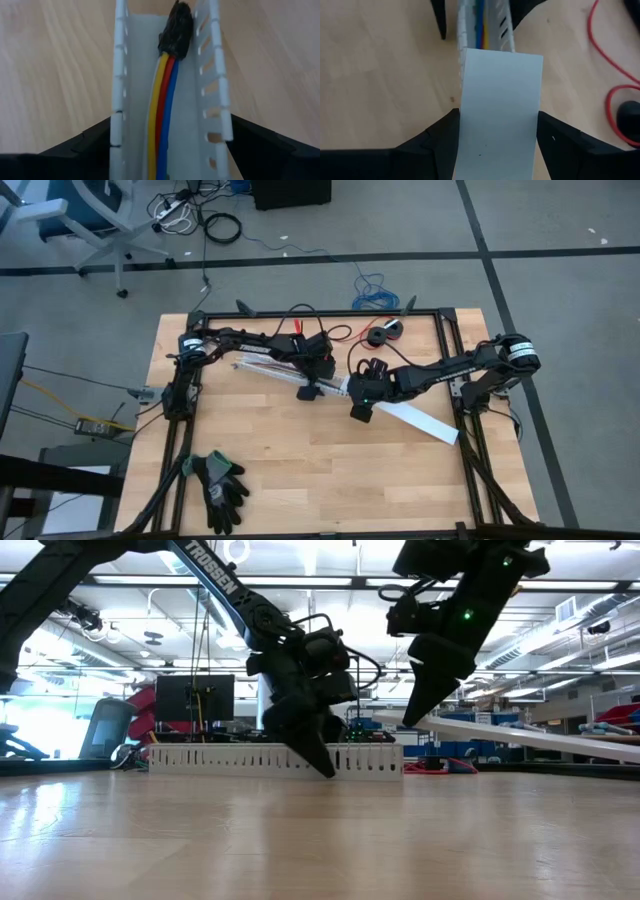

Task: Ziptie cables
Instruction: Close the white cable duct cover

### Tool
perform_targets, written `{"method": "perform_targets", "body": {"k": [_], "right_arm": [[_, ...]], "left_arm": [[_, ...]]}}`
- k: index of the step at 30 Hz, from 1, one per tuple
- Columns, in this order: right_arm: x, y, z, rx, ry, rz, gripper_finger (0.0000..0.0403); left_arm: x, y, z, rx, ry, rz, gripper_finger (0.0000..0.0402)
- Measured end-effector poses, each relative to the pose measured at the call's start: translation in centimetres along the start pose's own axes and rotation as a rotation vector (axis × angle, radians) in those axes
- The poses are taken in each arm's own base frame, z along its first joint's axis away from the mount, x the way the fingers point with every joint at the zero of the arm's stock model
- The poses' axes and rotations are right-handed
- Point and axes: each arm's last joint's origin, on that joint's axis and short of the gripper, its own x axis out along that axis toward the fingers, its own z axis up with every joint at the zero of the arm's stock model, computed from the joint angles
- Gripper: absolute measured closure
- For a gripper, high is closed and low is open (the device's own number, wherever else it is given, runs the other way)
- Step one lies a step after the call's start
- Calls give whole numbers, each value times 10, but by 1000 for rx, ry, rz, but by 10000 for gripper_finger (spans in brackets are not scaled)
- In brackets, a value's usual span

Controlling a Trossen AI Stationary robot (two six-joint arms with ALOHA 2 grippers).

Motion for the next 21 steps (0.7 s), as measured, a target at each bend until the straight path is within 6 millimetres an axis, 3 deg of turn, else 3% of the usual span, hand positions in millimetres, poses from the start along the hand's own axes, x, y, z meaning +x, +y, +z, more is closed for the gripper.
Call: {"method": "perform_targets", "body": {"k": [8,15,21], "right_arm": [[3,-2,7,-4,-29,101,173],[7,-9,14,35,-58,148,173],[11,-11,18,85,-111,216,172]], "left_arm": [[-6,-5,-7,55,79,-54,81],[-23,-10,-8,54,125,-68,106],[-23,-7,-11,35,131,-68,107]]}}
